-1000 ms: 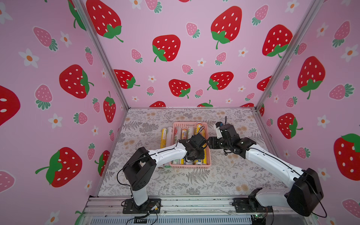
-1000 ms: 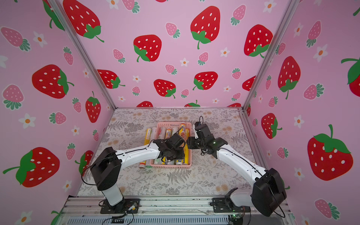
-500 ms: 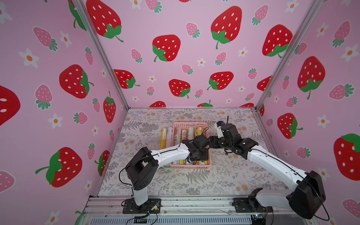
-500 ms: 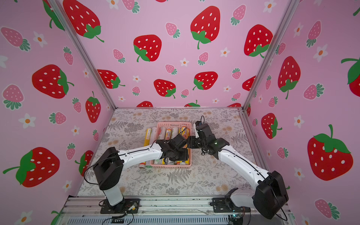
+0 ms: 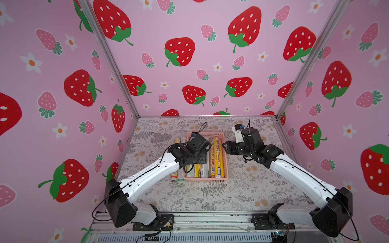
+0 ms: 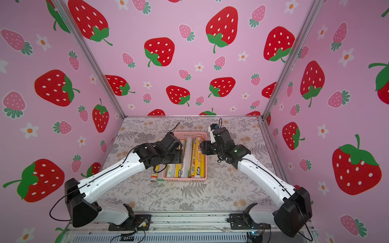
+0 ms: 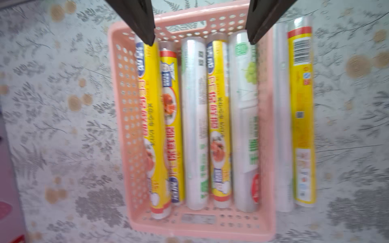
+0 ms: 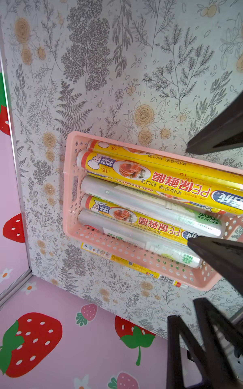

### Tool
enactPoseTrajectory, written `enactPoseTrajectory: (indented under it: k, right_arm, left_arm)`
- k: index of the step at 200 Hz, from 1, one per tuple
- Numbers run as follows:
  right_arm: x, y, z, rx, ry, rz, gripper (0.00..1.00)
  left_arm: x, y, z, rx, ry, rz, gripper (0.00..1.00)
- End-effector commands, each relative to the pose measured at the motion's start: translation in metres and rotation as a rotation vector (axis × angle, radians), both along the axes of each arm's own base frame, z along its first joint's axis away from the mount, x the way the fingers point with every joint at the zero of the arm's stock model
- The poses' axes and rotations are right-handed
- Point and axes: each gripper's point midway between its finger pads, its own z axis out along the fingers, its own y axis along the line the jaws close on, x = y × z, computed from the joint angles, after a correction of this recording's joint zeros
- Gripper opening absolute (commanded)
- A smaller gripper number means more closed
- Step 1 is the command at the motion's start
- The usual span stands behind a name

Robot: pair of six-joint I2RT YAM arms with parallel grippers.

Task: Put the plastic wrap into the basket
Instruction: Place the plastic wrap in the basket, then pick up the plastic wrap from the center of the board.

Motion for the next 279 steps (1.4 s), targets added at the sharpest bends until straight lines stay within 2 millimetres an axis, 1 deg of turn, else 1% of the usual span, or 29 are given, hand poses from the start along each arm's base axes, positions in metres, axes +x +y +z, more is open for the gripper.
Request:
enactPoseTrajectory:
  k: [1,15,26,48,69,81,90,123,150,168,185,205,223,253,279]
  right_arm:
    - [0.002,0.011,-0.004,0.019,-0.010,0.052,0.65]
    - [0.002,0.012,-0.005,0.005,-0.017,0.048,0.65]
    - [0.005,0.008,-0.007,-0.005,-0.019,0.026,0.65]
    - [0.008,0.004,-0.015,-0.022,-0.005,-0.005,0.66]
    - [0.005,0.009,-0.029,-0.027,0.045,0.019,0.66]
    - [0.002,0.013,-0.034,-0.025,0.088,0.031,0.65]
    - [-0.001,0.014,-0.038,-0.021,0.110,0.039,0.64]
    - [-0.008,0.011,-0.050,-0.005,0.146,0.020,0.64]
    - [-0.015,0.008,-0.055,-0.003,0.166,0.020,0.65]
    - [-0.019,0.005,-0.054,0.000,0.164,0.014,0.64]
    - [-0.023,0.003,-0.050,0.013,0.171,0.000,0.64]
    - [-0.028,0.001,-0.046,0.033,0.171,0.002,0.64]
    - [-0.031,-0.001,-0.046,0.036,0.170,0.000,0.65]
    - [-0.032,0.004,-0.046,0.040,0.203,0.019,0.64]
    - [-0.034,0.007,-0.039,0.063,0.209,0.026,0.64]
  left_arm:
    - [-0.004,0.059,-0.025,0.084,0.055,0.123,0.74]
    - [-0.005,0.090,-0.035,0.078,0.070,0.222,0.75]
    - [-0.005,0.105,-0.043,0.047,0.088,0.266,0.75]
    - [-0.007,0.128,-0.056,-0.005,0.111,0.315,0.75]
    - [-0.007,0.139,-0.066,-0.060,0.122,0.332,0.75]
    - [-0.008,0.140,-0.073,-0.086,0.128,0.332,0.75]
    - [-0.007,0.138,-0.078,-0.113,0.134,0.318,0.75]
    - [0.001,0.128,-0.090,-0.147,0.138,0.268,0.75]
    - [0.008,0.129,-0.106,-0.136,0.165,0.282,0.74]
    - [0.013,0.128,-0.113,-0.128,0.181,0.280,0.72]
    - [0.014,0.134,-0.119,-0.090,0.187,0.295,0.69]
    - [0.017,0.138,-0.123,-0.065,0.192,0.305,0.68]
    - [0.019,0.136,-0.129,-0.074,0.205,0.301,0.68]
    - [0.019,0.134,-0.144,-0.079,0.226,0.299,0.67]
    - [0.019,0.134,-0.157,-0.064,0.263,0.294,0.67]
